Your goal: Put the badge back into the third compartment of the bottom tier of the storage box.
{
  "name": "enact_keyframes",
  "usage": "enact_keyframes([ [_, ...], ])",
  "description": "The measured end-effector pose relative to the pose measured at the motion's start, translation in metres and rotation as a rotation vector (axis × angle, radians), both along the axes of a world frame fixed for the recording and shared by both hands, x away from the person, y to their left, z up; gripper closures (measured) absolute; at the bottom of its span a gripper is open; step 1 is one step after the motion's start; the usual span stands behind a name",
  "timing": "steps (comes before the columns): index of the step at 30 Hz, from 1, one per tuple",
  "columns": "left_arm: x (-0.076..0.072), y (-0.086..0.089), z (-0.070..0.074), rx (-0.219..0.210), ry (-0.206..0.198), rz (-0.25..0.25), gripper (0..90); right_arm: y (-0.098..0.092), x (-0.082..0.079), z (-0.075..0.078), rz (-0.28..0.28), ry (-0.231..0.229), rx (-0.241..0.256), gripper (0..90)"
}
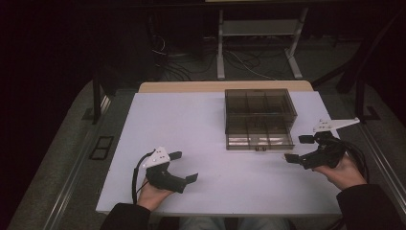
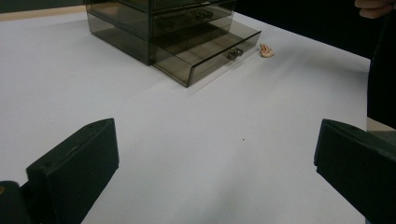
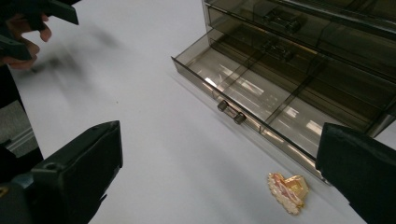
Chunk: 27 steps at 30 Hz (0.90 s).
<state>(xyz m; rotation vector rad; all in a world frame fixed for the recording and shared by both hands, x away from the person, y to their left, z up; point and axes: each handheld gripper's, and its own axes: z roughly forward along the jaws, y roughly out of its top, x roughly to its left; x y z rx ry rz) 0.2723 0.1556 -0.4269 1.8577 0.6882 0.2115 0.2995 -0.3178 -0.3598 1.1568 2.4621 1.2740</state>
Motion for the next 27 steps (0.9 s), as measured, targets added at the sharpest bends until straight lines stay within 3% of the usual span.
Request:
enact_keyframes([
  [11, 0.0, 0.0, 0.0, 0.007, -0.005, -0.005, 0.0, -0.012, 0.011, -0.006, 0.001, 0.009, -0.006, 0.4],
  [19, 0.001, -0.001, 0.0, 0.01, -0.004, -0.005, 0.0, -0.019, 0.017, -0.015, 0.012, 0.035, -0.039, 0.4],
  [27, 0.001, -0.001, -0.001, 0.013, -0.003, -0.007, 0.0, -0.025, 0.024, -0.02, 0.011, 0.047, -0.033, 0.4],
])
